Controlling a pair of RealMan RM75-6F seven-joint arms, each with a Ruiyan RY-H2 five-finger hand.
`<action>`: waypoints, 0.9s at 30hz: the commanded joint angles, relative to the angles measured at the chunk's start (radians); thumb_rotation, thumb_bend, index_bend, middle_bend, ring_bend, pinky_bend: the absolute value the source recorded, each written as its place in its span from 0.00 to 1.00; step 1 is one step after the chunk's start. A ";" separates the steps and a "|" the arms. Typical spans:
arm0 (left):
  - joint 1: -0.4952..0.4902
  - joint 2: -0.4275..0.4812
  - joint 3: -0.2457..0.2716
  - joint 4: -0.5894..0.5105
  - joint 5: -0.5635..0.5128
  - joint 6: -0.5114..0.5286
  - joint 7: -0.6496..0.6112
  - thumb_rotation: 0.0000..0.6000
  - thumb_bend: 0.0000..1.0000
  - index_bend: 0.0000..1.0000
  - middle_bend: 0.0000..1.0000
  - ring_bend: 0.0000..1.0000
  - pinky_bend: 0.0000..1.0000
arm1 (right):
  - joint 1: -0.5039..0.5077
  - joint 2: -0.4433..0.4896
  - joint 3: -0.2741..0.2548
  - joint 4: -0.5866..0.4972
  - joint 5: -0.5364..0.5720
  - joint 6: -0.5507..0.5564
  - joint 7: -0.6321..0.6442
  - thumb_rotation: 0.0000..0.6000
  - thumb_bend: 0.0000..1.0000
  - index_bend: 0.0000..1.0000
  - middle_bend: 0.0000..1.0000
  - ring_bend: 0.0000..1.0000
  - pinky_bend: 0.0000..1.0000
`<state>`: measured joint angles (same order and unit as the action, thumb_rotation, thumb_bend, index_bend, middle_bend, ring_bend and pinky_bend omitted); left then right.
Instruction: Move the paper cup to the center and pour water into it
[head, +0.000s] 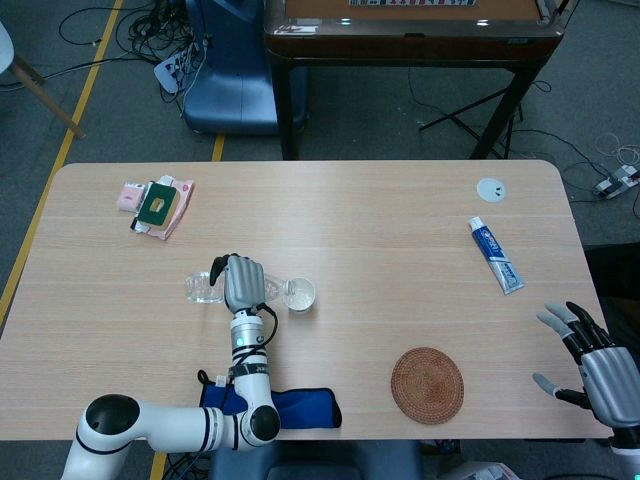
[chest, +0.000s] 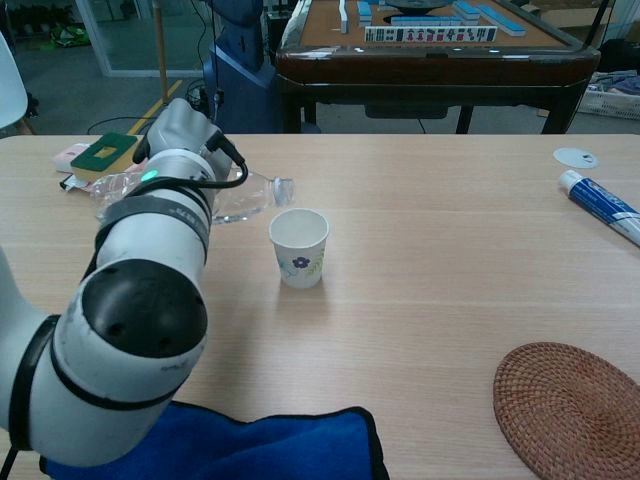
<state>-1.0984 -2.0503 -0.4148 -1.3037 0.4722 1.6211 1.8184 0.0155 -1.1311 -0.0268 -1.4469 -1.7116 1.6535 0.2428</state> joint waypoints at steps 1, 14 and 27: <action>0.014 0.015 0.009 -0.008 0.032 -0.036 -0.068 1.00 0.05 0.68 0.73 0.55 0.68 | 0.000 -0.001 0.000 0.001 0.001 -0.001 -0.001 1.00 0.00 0.21 0.15 0.06 0.29; 0.101 0.075 -0.012 -0.049 0.064 -0.137 -0.349 1.00 0.05 0.68 0.73 0.55 0.68 | 0.002 -0.004 0.000 0.002 0.004 -0.009 -0.006 1.00 0.00 0.21 0.15 0.06 0.29; 0.169 0.160 -0.039 -0.137 0.071 -0.142 -0.521 1.00 0.05 0.68 0.73 0.55 0.68 | 0.004 -0.007 -0.002 -0.001 0.001 -0.014 -0.015 1.00 0.00 0.21 0.15 0.06 0.29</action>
<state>-0.9437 -1.9075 -0.4467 -1.4236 0.5390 1.4817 1.3261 0.0196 -1.1378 -0.0289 -1.4482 -1.7109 1.6396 0.2278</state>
